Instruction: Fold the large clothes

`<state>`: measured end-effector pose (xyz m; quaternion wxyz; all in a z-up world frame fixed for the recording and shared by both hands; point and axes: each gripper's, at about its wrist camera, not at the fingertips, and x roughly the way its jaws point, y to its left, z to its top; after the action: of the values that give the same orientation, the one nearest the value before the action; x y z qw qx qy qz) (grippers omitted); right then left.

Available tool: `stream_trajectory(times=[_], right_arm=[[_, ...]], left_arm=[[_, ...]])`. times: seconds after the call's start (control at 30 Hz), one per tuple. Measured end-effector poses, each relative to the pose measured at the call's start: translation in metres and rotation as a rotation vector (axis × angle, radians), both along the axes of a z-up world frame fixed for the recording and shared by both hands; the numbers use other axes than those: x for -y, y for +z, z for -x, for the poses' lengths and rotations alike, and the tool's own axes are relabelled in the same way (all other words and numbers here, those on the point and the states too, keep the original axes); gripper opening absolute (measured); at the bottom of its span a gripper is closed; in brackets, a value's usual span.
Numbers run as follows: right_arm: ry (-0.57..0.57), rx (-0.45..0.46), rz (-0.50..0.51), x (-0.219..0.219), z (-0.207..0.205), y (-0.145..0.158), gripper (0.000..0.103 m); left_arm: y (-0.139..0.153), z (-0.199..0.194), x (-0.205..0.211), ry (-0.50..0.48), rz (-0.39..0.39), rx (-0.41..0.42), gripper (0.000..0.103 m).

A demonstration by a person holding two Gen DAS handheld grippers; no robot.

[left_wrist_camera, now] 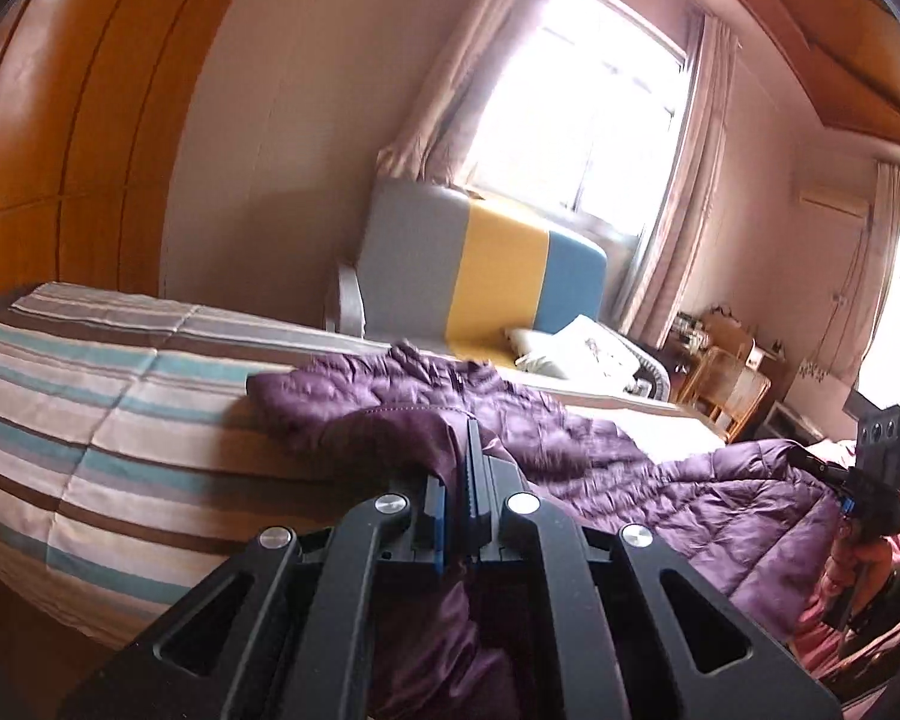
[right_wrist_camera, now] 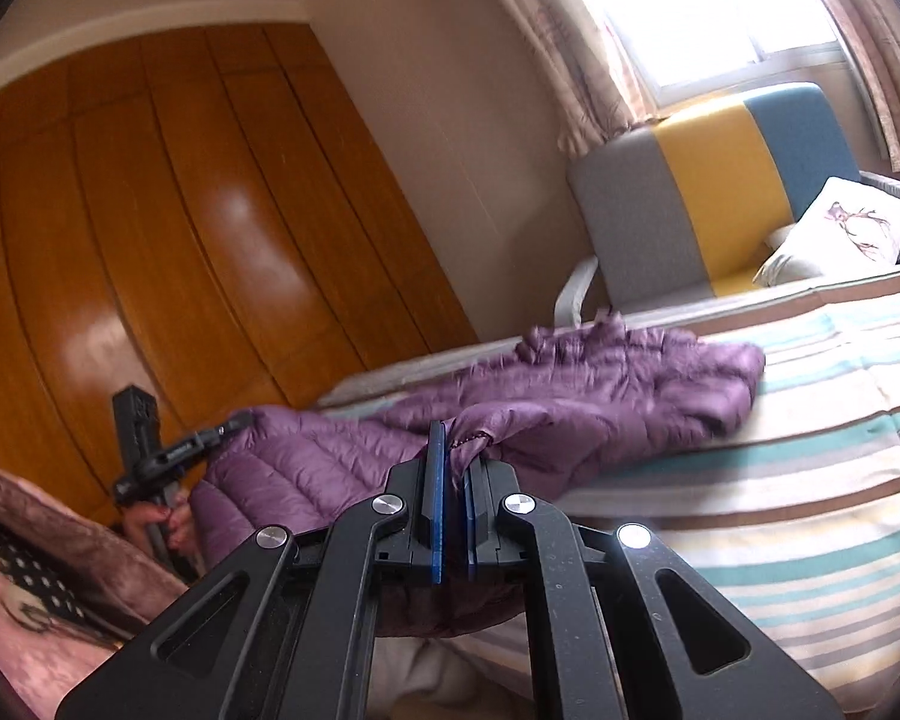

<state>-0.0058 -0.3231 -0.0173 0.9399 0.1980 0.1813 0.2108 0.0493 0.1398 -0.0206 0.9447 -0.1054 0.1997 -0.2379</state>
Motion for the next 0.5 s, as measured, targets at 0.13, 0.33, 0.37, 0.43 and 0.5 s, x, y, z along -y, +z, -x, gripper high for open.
stream_trajectory(times=[0.13, 0.33, 0.37, 0.43, 0.5], right_arm=[[-0.063, -0.015, 0.009, 0.012, -0.023, 0.002, 0.005], [-0.128, -0.083, -0.009, 0.027, -0.074, -0.006, 0.005], [-0.135, -0.091, -0.004, 0.028, -0.077, -0.007, 0.005], [-0.146, -0.11, 0.005, 0.029, -0.094, -0.01, 0.005], [-0.16, -0.123, 0.012, 0.029, -0.098, -0.014, 0.005]], left_arm=[[0.0, -0.018, -0.005, 0.035, -0.009, -0.028, 0.004], [-0.017, -0.064, -0.005, 0.077, -0.028, -0.13, 0.004], [-0.02, -0.066, -0.002, 0.079, -0.039, -0.138, 0.004], [-0.024, -0.078, 0.003, 0.084, -0.06, -0.146, 0.005], [-0.029, -0.087, 0.009, 0.091, -0.068, -0.164, 0.005]])
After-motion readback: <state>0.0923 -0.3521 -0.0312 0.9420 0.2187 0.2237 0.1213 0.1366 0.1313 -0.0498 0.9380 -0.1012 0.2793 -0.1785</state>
